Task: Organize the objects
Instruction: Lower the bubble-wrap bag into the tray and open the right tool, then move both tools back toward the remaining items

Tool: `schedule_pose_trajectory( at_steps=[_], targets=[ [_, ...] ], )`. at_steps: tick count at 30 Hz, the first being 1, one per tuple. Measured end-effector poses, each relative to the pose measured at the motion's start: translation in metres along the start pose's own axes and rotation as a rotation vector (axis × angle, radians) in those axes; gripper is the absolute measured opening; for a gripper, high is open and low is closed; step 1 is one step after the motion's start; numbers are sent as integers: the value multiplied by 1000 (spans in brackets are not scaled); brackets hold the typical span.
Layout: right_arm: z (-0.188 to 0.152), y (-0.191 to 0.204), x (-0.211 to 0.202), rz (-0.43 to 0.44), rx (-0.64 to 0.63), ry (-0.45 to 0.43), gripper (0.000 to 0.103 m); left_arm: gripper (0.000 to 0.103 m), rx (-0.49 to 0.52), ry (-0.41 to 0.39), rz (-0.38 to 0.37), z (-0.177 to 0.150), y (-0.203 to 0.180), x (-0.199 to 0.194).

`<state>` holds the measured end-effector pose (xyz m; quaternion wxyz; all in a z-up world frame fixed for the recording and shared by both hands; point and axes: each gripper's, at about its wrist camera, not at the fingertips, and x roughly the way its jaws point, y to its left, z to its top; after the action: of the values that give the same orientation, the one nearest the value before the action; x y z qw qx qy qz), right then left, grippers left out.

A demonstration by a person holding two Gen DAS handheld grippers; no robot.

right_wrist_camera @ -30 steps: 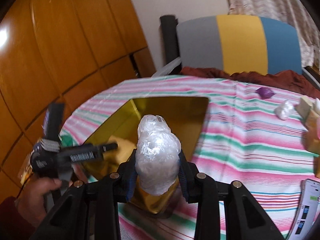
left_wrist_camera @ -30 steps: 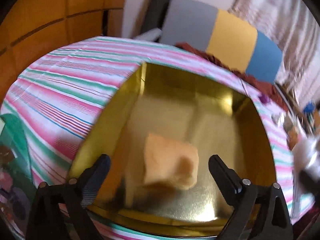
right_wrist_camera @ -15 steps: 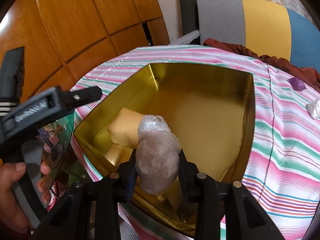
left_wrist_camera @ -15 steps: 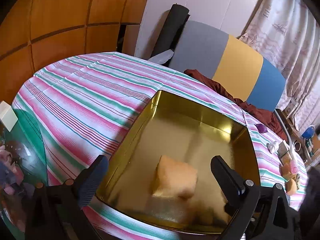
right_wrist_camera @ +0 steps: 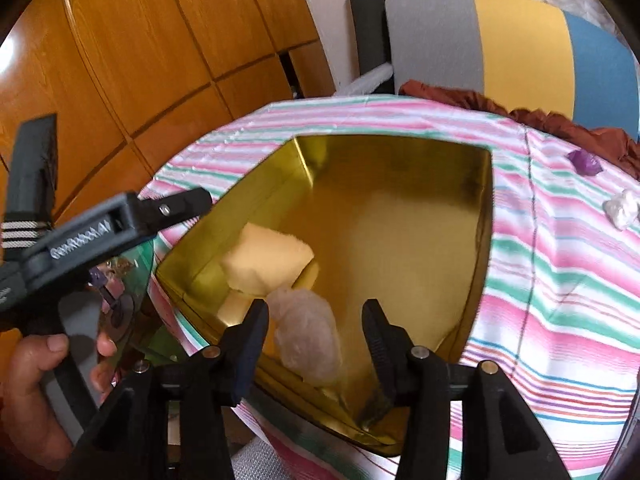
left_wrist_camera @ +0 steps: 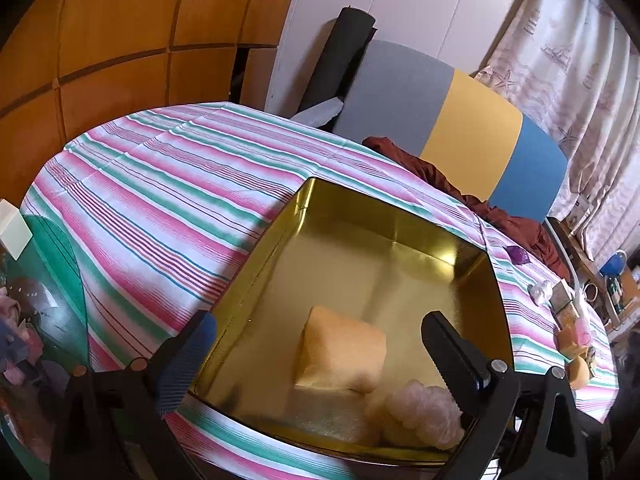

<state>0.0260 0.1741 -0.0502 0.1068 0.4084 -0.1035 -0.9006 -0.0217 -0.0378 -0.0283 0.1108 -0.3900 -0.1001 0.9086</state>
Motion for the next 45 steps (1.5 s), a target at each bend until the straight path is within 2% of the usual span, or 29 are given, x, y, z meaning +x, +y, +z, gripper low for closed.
schedule_pose_trajectory(
  at_steps=[5,12,22,35,39,45],
  targets=[
    [4,-5,-23,-45,2,-70,49,103,24,8,-18,-2,-11,0],
    [13,-32,-46,-112,50,-130,49,103,61,32,-58,-6,-33,4],
    [5,-107,-81,-264,238,-171,49,103,174,73,-147,-20,-86,2],
    [-38,-201,-127,-429,415,-188,49,103,335,131,-289,-46,-172,-3],
    [-60,-237,-148,-510,481,-187,49,103,382,149,-322,-53,-191,-4],
    [-85,-290,-171,-585,583,-195,52,103,415,186,-355,-67,-211,-3]
  ],
)
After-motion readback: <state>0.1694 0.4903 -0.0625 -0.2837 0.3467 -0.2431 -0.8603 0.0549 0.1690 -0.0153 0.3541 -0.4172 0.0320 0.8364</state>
